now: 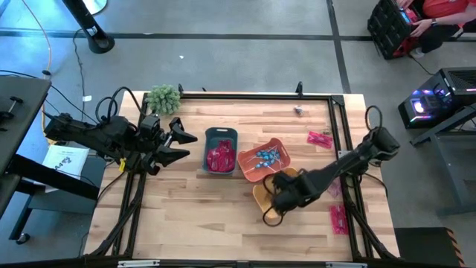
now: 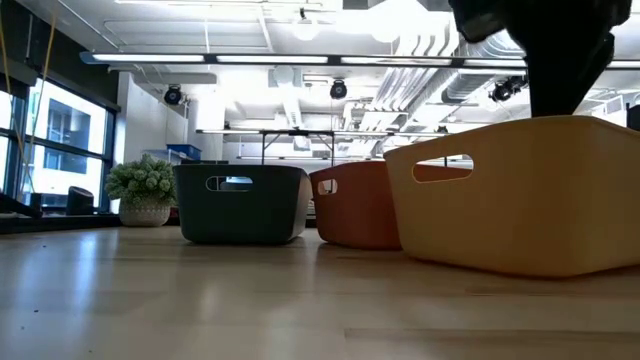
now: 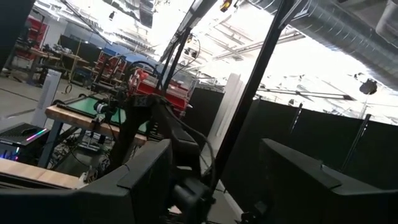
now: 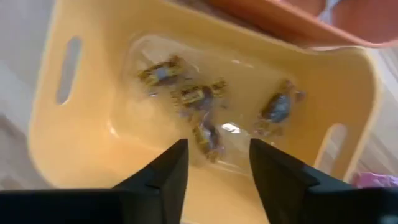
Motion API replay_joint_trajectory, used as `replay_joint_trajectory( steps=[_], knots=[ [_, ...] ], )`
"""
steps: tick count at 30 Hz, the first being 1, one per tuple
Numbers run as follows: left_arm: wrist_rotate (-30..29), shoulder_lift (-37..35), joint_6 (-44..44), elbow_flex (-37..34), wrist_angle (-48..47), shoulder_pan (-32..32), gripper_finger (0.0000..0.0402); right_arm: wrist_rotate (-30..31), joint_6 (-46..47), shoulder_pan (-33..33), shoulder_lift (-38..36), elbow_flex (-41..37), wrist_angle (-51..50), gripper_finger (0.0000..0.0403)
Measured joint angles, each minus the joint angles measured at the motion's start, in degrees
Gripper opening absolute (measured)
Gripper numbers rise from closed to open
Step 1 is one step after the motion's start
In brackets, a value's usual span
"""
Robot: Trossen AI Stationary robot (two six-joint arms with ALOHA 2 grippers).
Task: Sort candy
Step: Put the bottom yellow candy into the yellow bin, then put the yellow candy into the yellow bin
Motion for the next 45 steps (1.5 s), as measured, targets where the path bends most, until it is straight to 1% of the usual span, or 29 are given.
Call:
replay_joint_trajectory(
  steps=[3,7,10,15,18,22,24,26,29,33,35,38,40,41,43,45],
  knots=[
    [0.01,-0.08,0.02,0.0,-0.04,0.0,0.0239,-0.58,0.66,-1.59,-1.99,-1.88,-0.06,0.0181],
    [-0.02,-0.7,0.13,0.0,0.0,0.0,0.0239,-1.74,0.94,-4.87,-5.03,-1.75,-2.69,0.0189],
    [-0.88,-1.79,1.62,0.04,0.46,0.0,0.0239,0.68,2.74,-9.19,-9.3,-1.6,-3.29,0.019],
    [-1.7,-4.02,2.49,0.04,0.44,0.0,0.0239,8.89,4.59,-19.0,-17.92,-1.58,-3.81,0.019],
    [-1.59,-4.48,2.49,0.04,0.32,0.0,0.0239,12.59,4.54,-25.58,-20.99,-1.58,-5.16,0.019],
    [-0.81,-4.16,2.51,0.04,-1.56,0.0,0.0239,15.08,3.8,-34.38,-21.65,-1.58,-8.88,0.019],
    [-1.04,-3.6,2.58,0.07,-2.61,0.02,0.0239,15.34,1.07,-38.79,-21.01,-1.58,-8.18,0.019],
    [-2.24,-2.71,3.32,0.07,-2.96,0.37,0.0239,15.27,-3.84,-43.07,-19.8,-1.58,-6.16,0.019],
    [-4.12,-1.29,3.44,0.07,-2.7,1.71,0.0239,12.99,-13.49,-50.36,-16.76,-1.58,-3.03,0.019],
    [-7.13,0.94,2.78,0.07,-1.79,4.6,0.0239,8.49,-27.81,-62.08,-11.33,-1.58,2.58,0.019],
    [-7.8,2.18,2.44,0.07,-0.27,6.37,0.0239,4.19,-34.85,-68.0,-7.98,-1.58,6.5,0.019],
    [-9.46,3.68,-0.02,0.07,1.65,9.19,0.0239,-5.16,-43.75,-76.04,-2.48,-1.6,12.19,0.019],
    [-10.52,4.32,-2.0,0.06,2.21,11.04,0.0239,-9.45,-47.25,-80.24,1.39,-1.6,13.99,0.019],
    [-11.0,4.49,-3.38,0.04,2.24,11.85,0.0239,-10.61,-48.53,-82.0,3.19,-1.62,14.14,0.019],
    [-12.14,4.67,-5.75,0.04,2.21,13.14,0.0239,-11.85,-51.09,-84.92,6.52,-1.62,14.79,0.019],
    [-13.26,4.69,-6.07,0.04,2.23,14.08,0.0239,-12.44,-52.69,-86.97,9.33,-1.62,15.09,0.019]
  ],
)
